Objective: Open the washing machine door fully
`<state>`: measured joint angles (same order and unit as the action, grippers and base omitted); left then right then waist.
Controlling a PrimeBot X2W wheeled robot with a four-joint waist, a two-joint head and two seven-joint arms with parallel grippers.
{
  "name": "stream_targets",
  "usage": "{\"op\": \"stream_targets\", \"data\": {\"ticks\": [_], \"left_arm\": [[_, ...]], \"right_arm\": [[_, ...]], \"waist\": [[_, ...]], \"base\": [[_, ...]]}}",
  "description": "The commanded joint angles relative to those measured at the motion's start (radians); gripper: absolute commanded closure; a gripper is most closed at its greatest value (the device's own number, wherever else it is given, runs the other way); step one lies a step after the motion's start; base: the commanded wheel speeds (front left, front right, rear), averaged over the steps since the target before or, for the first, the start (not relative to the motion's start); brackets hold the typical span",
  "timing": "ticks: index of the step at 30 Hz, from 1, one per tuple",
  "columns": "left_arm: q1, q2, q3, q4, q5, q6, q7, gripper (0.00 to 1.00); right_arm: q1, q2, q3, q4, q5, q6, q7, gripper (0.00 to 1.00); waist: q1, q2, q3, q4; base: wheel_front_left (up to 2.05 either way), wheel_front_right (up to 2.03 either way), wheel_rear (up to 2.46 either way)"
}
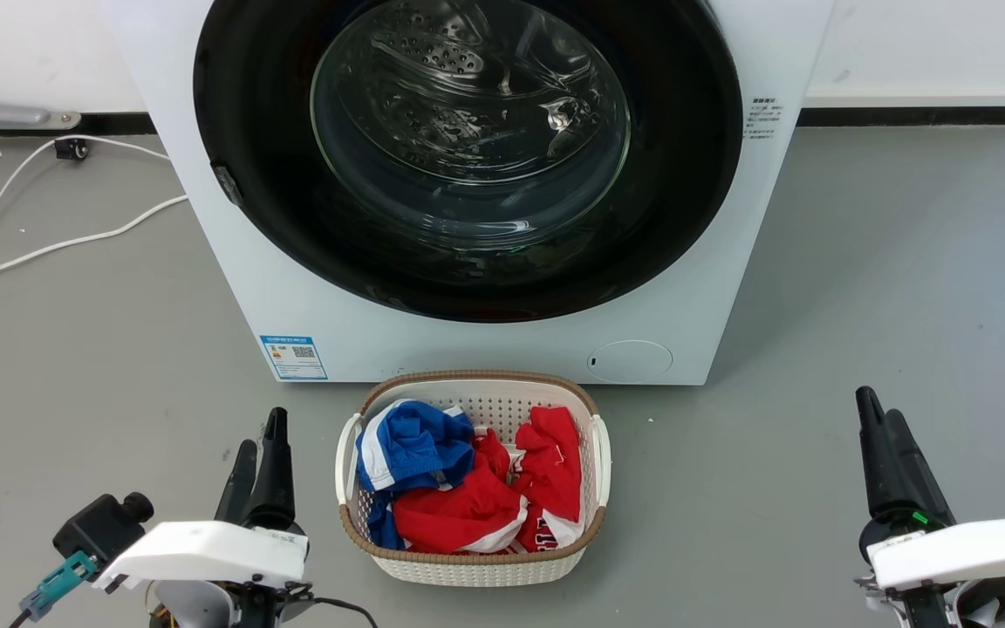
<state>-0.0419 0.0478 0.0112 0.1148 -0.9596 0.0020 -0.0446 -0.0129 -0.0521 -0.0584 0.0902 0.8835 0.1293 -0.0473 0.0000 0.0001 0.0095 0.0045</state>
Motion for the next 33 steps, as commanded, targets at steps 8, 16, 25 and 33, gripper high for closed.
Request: {"op": "stream_targets", "data": {"ticks": [8,16,25,33], "left_arm": [[0.007,0.002,-0.025,-0.034,0.151,0.025,-0.034,0.0],[0.016,0.006,-0.05,-0.049,0.268,0.038,-0.06,0.0],[0.025,0.007,-0.074,-0.062,0.377,0.048,-0.085,0.0],[0.032,0.009,-0.089,-0.072,0.467,0.054,-0.107,0.0]], "right_arm": [[0.011,-0.001,0.014,-0.053,-0.156,0.002,-0.034,0.0],[0.028,0.0,0.026,-0.071,-0.283,0.002,-0.059,0.0],[0.046,0.0,0.032,-0.08,-0.406,0.002,-0.085,0.0],[0.058,0.0,0.026,-0.096,-0.496,0.002,-0.106,0.0]], "waist": [[0.0,-0.0001,-0.002,0.001],[0.0,-0.0001,-0.002,0.002],[0.0,-0.0001,-0.002,0.002],[0.0,-0.0001,-0.002,0.004]], "base": [[0.0,0.0,0.0],[0.0,0.0,0.0],[0.0,0.0,0.0],[0.0,0.0,0.0]]}}
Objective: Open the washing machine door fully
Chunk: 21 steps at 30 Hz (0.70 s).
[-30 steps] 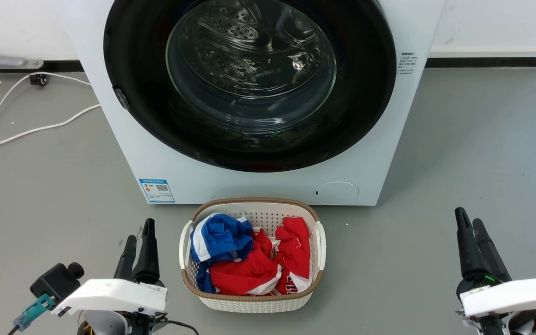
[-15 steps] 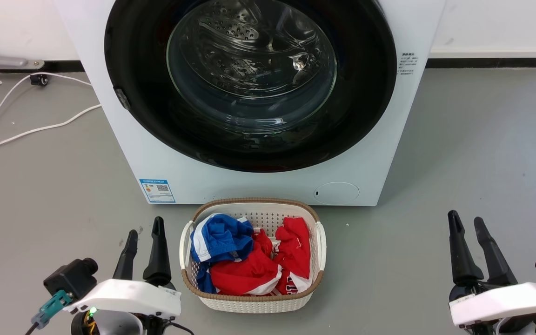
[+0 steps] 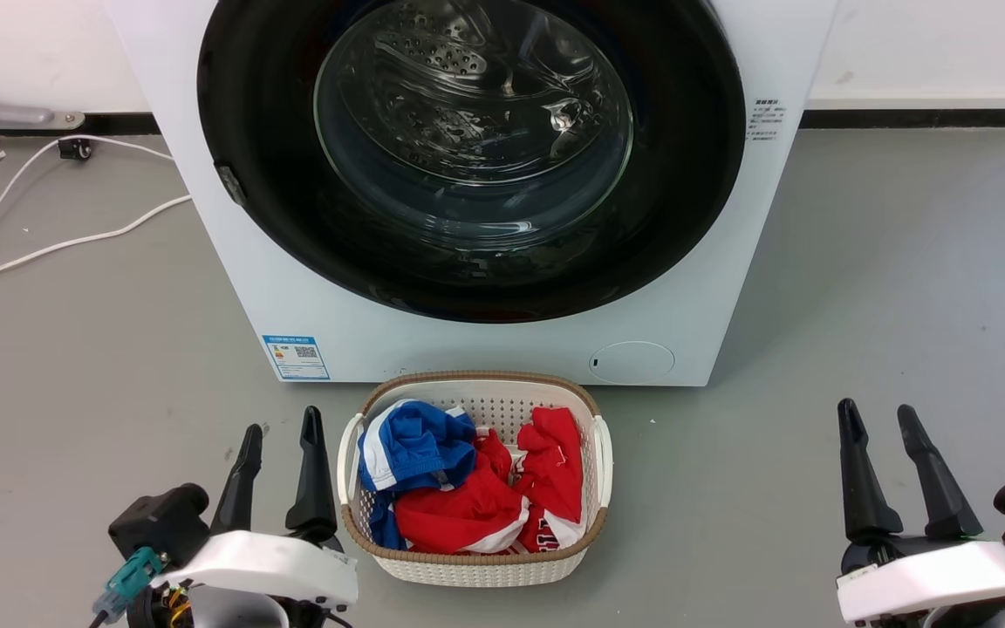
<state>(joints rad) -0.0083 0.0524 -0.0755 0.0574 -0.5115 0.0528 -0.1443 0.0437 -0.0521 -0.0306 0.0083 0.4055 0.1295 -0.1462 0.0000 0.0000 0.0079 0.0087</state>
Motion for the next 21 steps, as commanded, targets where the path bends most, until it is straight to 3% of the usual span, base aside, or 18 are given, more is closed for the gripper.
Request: {"op": "stream_targets", "data": {"ticks": [1,21], "left_arm": [[0.0,0.005,-0.005,-0.016,0.029,0.002,-0.011,0.0],[0.021,0.003,-0.025,-0.02,0.211,-0.006,-0.057,0.0]], "right_arm": [[0.002,0.001,-0.003,-0.017,-0.026,0.002,-0.01,0.0],[0.026,0.002,-0.022,-0.061,-0.172,0.002,-0.057,0.0]], "waist": [[0.0,0.0,0.0,0.001],[0.0,0.0,0.004,0.003]], "base": [[0.0,0.0,0.0],[0.0,0.0,0.0]]}}
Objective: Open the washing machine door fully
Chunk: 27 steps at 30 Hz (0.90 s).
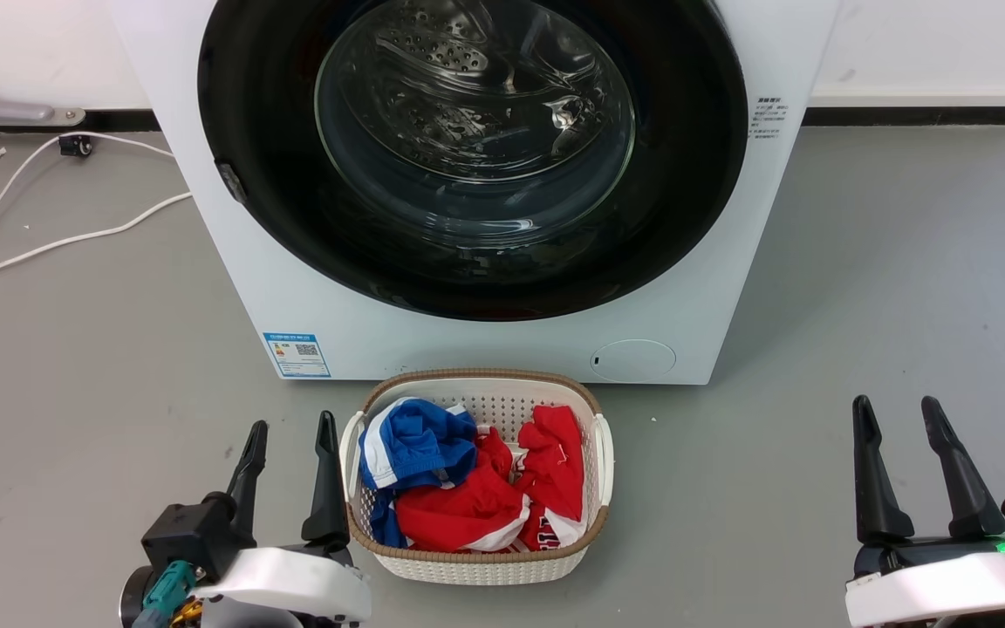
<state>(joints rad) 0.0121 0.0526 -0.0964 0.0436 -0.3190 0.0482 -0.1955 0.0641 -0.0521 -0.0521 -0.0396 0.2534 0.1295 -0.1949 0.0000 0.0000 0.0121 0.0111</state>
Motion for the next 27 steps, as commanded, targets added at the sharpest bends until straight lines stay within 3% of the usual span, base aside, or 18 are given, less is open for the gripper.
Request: {"op": "stream_targets", "data": {"ticks": [1,27], "left_arm": [[0.002,0.002,-0.004,-0.005,0.027,-0.002,-0.009,0.0],[0.022,-0.002,-0.015,0.004,0.195,0.003,-0.058,0.0]], "right_arm": [[0.006,0.002,0.0,-0.015,-0.028,0.002,-0.011,0.0],[0.037,0.003,-0.007,-0.05,-0.138,0.001,-0.059,0.0]], "waist": [[0.0,0.0,0.0,0.001],[0.0,0.0,0.002,0.005]], "base": [[0.0,0.0,0.0],[0.0,0.0,0.0]]}}
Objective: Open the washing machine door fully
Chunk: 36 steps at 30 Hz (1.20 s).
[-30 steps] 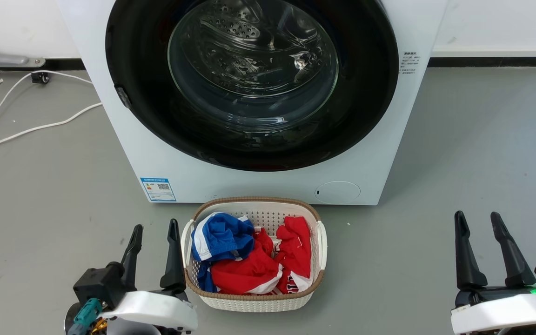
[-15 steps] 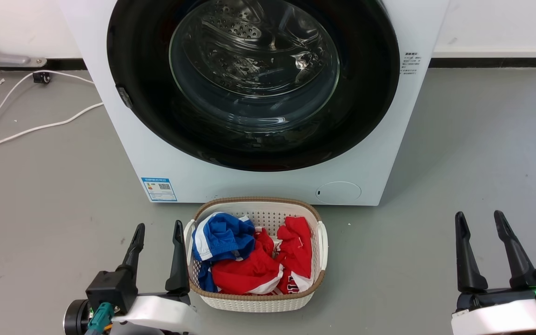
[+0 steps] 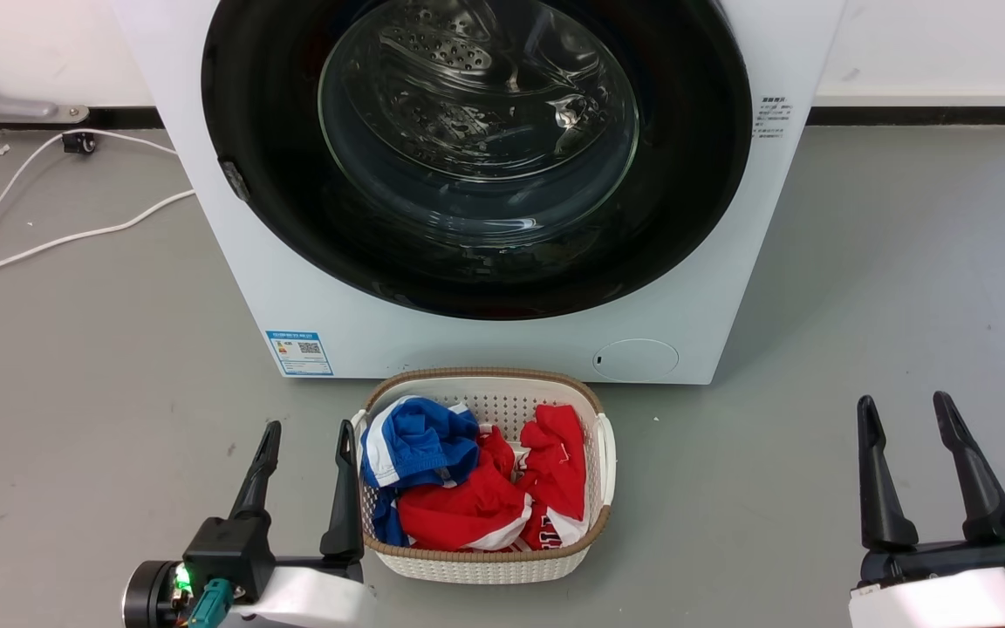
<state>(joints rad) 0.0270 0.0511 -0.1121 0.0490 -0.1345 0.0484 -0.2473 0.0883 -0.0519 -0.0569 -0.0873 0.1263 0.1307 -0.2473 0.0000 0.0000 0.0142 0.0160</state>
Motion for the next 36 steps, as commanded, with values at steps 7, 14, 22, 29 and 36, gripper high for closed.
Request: {"op": "stream_targets", "data": {"ticks": [7,14,22,29,36], "left_arm": [[0.011,-0.001,-0.008,0.004,0.044,0.011,-0.018,0.0],[0.013,-0.001,-0.007,0.018,0.028,0.016,-0.019,0.0],[0.015,-0.001,-0.003,0.031,0.018,0.018,-0.019,0.0],[0.015,-0.001,-0.003,0.036,0.023,0.022,-0.019,0.0],[0.012,-0.001,-0.005,0.039,0.023,0.024,-0.019,0.0]], "right_arm": [[0.018,0.003,-0.003,0.009,-0.027,0.0,-0.017,0.0],[0.018,0.003,-0.003,0.03,0.001,0.0,-0.018,0.0],[0.018,0.003,-0.002,0.042,0.02,0.0,-0.018,0.0],[0.017,0.003,0.001,0.042,0.02,0.0,-0.018,0.0],[0.012,0.003,-0.001,0.036,0.036,0.0,-0.018,0.0]], "waist": [[0.0,0.0,0.001,0.001],[0.0,0.0,0.001,0.003],[0.0,0.0,0.001,0.004],[0.0,0.0,0.0,0.003],[0.0,0.0,0.0,0.004]], "base": [[0.0,0.0,0.0],[0.0,0.0,0.0],[0.0,0.0,0.0],[0.0,0.0,0.0],[0.0,0.0,0.0]]}}
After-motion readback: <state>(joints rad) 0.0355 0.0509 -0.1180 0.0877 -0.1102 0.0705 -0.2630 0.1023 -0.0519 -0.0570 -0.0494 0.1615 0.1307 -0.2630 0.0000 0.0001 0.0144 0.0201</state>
